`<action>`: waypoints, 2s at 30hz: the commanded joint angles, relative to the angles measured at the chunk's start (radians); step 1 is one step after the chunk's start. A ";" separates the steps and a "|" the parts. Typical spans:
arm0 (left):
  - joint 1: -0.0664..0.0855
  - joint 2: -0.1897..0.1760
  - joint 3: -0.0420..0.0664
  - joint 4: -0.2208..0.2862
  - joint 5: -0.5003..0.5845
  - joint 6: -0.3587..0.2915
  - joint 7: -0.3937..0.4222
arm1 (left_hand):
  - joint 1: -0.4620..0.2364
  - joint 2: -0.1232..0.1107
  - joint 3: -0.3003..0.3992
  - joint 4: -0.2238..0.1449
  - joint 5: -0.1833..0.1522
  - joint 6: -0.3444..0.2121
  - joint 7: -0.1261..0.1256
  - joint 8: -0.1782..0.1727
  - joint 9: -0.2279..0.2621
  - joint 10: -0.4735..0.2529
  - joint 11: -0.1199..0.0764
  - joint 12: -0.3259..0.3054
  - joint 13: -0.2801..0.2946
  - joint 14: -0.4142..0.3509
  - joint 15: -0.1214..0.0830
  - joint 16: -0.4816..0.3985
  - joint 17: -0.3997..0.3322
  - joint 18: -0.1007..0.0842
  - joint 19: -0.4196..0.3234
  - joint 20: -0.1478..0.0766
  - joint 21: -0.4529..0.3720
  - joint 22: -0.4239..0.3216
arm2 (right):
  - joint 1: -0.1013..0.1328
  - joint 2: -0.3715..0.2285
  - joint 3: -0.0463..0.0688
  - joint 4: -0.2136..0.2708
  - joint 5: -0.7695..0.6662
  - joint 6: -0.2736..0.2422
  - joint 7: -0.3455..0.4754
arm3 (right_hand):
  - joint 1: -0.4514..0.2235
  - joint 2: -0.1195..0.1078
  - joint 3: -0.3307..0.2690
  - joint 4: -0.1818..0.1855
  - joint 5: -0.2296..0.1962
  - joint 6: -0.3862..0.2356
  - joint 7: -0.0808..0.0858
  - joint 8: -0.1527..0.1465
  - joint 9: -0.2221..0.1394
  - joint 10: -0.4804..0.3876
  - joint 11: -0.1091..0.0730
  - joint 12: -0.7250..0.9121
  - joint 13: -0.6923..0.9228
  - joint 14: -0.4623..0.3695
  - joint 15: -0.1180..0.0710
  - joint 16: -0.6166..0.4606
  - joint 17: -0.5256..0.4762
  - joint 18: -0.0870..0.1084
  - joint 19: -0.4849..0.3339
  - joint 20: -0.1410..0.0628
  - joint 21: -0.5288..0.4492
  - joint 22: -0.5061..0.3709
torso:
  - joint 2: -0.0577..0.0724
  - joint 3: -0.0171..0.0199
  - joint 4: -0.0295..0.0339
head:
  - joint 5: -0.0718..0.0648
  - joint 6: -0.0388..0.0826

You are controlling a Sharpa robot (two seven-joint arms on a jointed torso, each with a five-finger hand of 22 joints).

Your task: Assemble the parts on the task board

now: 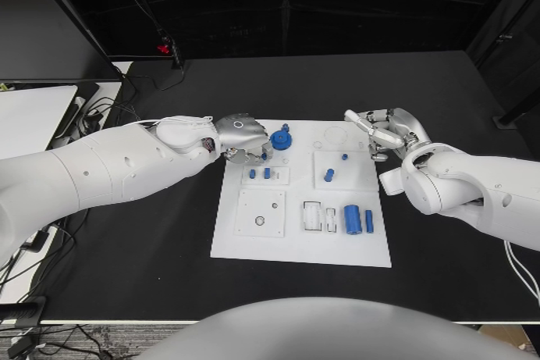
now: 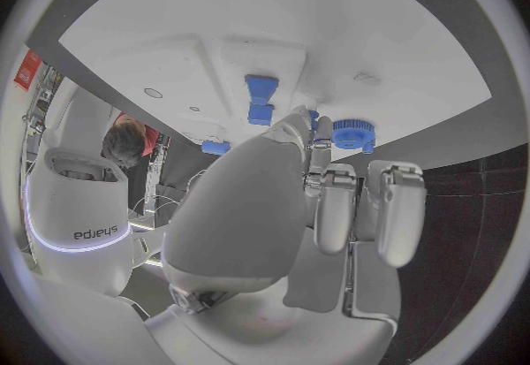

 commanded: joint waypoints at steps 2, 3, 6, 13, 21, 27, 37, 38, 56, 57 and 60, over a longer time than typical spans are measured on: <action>-0.001 -0.001 -0.002 -0.002 -0.003 0.028 0.004 | -0.008 -0.002 0.005 -0.001 -0.004 0.000 0.005 -0.002 0.000 -0.001 0.006 -0.010 0.001 0.105 -0.003 0.001 0.263 -0.015 0.104 -0.008 0.003 0.263 | 0.001 0.001 0.000 0.001 0.001 0.002 0.005 | 0.002 0.008 -0.005 0.000 0.007 0.008 -0.002 0.003 0.001 0.068 0.007 -0.002 0.232 0.104 0.004 0.002 0.263 0.019 0.001 0.009 -0.002 0.187 | 0.000 -0.0001 -0.0007 | 0.001 0.000; -0.001 -0.001 -0.002 -0.002 -0.003 0.028 0.003 | -0.008 -0.003 0.006 -0.001 -0.004 -0.001 0.006 -0.003 -0.001 -0.002 0.006 -0.012 0.001 0.105 -0.002 0.001 0.263 -0.015 0.104 -0.008 0.003 0.263 | 0.001 0.001 0.000 0.001 0.001 0.003 0.005 | 0.002 0.008 -0.005 0.000 0.007 0.008 -0.002 0.003 0.001 0.068 0.007 -0.002 0.232 0.104 0.004 0.002 0.263 0.019 0.001 0.009 -0.002 0.187 | 0.000 -0.0002 -0.0009 | 0.001 0.000; -0.001 0.000 -0.002 -0.004 -0.003 0.038 -0.006 | -0.011 -0.009 0.008 -0.001 -0.005 -0.014 0.010 -0.012 -0.005 -0.010 0.010 -0.022 0.001 0.105 0.000 0.001 0.263 -0.015 0.104 -0.007 0.003 0.263 | 0.000 0.001 0.000 0.001 0.001 0.003 0.005 | 0.002 0.008 -0.005 0.000 0.007 0.008 -0.002 0.003 0.001 0.068 0.007 -0.002 0.232 0.104 0.004 0.002 0.263 0.019 0.001 0.009 -0.002 0.187 | 0.000 -0.0003 -0.0008 | 0.001 0.000; -0.001 0.002 -0.002 -0.007 -0.003 0.049 -0.019 | -0.031 -0.028 0.010 0.000 -0.005 -0.073 -0.015 -0.042 -0.022 -0.033 0.021 -0.046 0.002 0.105 0.009 0.001 0.263 -0.015 0.104 -0.001 0.003 0.263 | 0.000 0.001 0.000 0.002 0.001 0.003 0.005 | 0.003 0.010 -0.007 0.000 0.007 0.009 -0.001 0.003 0.001 0.069 0.007 -0.001 0.233 0.104 0.004 0.002 0.263 0.019 0.002 0.009 -0.001 0.187 | 0.000 0.0000 -0.0016 | 0.003 0.000; -0.001 -0.001 -0.002 -0.009 -0.003 0.009 -0.036 | -0.049 -0.043 0.011 -0.001 -0.005 -0.139 -0.032 -0.059 -0.037 -0.038 0.028 -0.054 0.003 0.105 0.016 0.001 0.263 -0.015 0.104 0.006 0.003 0.263 | 0.000 0.001 0.000 0.002 0.001 0.004 0.004 | 0.003 0.010 -0.007 0.000 0.007 0.010 -0.001 0.003 0.001 0.069 0.008 -0.001 0.233 0.104 0.004 0.002 0.263 0.019 0.002 0.009 -0.001 0.187 | 0.000 0.0001 -0.0006 | 0.001 0.000; -0.001 -0.004 -0.002 -0.007 -0.003 -0.023 -0.046 | -0.056 -0.046 0.014 -0.001 -0.002 -0.176 -0.057 -0.059 -0.042 -0.037 0.029 -0.056 0.003 0.105 0.017 0.001 0.263 -0.015 0.104 0.008 0.003 0.263 | -0.001 0.000 0.000 0.002 0.001 0.006 0.002 | 0.005 0.012 -0.009 0.000 0.007 0.015 -0.001 0.006 0.002 0.070 0.008 0.000 0.233 0.104 0.004 0.002 0.263 0.019 0.002 0.010 -0.001 0.187 | 0.001 0.0002 -0.0009 | 0.002 0.000; -0.001 -0.031 -0.002 0.000 -0.001 -0.085 -0.034 | -0.104 -0.092 -0.023 -0.001 0.009 -0.267 -0.099 -0.046 -0.041 -0.038 0.028 -0.060 0.004 0.105 0.013 0.001 0.263 -0.015 0.104 0.007 0.003 0.263 | -0.001 0.000 0.000 0.002 0.001 0.010 0.000 | 0.006 0.013 -0.012 0.000 0.006 0.021 -0.001 0.008 0.002 0.069 0.009 -0.001 0.233 0.104 0.005 0.002 0.263 0.019 0.003 0.010 -0.001 0.187 | 0.000 -0.0004 -0.0004 | -0.004 0.000; -0.001 -0.037 -0.002 0.003 0.000 -0.090 -0.029 | -0.112 -0.098 -0.032 -0.001 0.013 -0.274 -0.092 -0.045 -0.041 -0.040 0.028 -0.061 0.004 0.105 0.012 0.001 0.263 -0.015 0.104 0.007 0.003 0.263 | -0.001 0.000 0.000 0.002 0.001 0.011 0.000 | 0.006 0.013 -0.012 0.000 0.006 0.021 -0.001 0.008 0.002 0.069 0.009 -0.001 0.233 0.104 0.005 0.002 0.263 0.019 0.003 0.010 -0.001 0.187 | 0.000 -0.0003 0.0003 | -0.007 0.000; 0.039 -0.191 -0.002 0.105 0.228 -0.180 0.055 | -0.278 -0.097 -0.207 0.001 0.031 -0.378 0.012 0.127 -0.023 -0.058 0.009 -0.010 0.007 -0.098 -0.012 -0.292 -0.256 0.065 -0.156 -0.011 -0.300 0.128 | -0.002 -0.005 0.001 -0.001 -0.003 0.006 0.004 | 0.019 0.013 -0.020 -0.001 0.008 0.032 0.004 0.012 0.003 0.027 0.019 -0.032 0.198 0.104 0.012 0.002 0.263 0.019 0.002 0.015 -0.003 0.187 | 0.000 0.0003 -0.0009 | -0.011 0.000; 0.039 -0.195 -0.002 0.109 0.279 -0.185 0.062 | -0.282 -0.095 -0.203 0.001 0.031 -0.376 0.018 0.140 -0.023 -0.056 0.011 -0.005 0.007 -0.127 -0.013 -0.343 -0.324 0.078 -0.199 -0.011 -0.361 0.100 | -0.002 -0.006 0.001 0.001 -0.005 0.007 0.003 | 0.027 0.014 -0.022 -0.002 0.007 0.034 0.006 0.012 0.002 -0.011 0.021 -0.060 0.167 0.104 0.014 0.002 0.263 0.019 0.001 0.017 -0.003 0.187 | 0.000 -0.0003 -0.0012 | -0.012 0.000; 0.041 -0.211 -0.002 0.127 0.493 -0.191 0.089 | -0.288 -0.088 -0.196 0.004 0.037 -0.371 0.033 0.169 -0.023 -0.058 0.019 0.006 0.007 -0.253 -0.003 -0.526 -0.548 0.120 -0.360 -0.005 -0.586 -0.002 | -0.001 -0.016 0.001 0.010 -0.019 0.026 -0.003 | 0.055 0.016 -0.030 -0.002 0.006 0.042 0.007 0.013 0.002 -0.122 0.024 -0.147 0.074 0.104 0.018 0.002 0.263 0.019 0.002 0.021 -0.003 0.187 | -0.002 -0.0006 -0.0010 | -0.015 0.000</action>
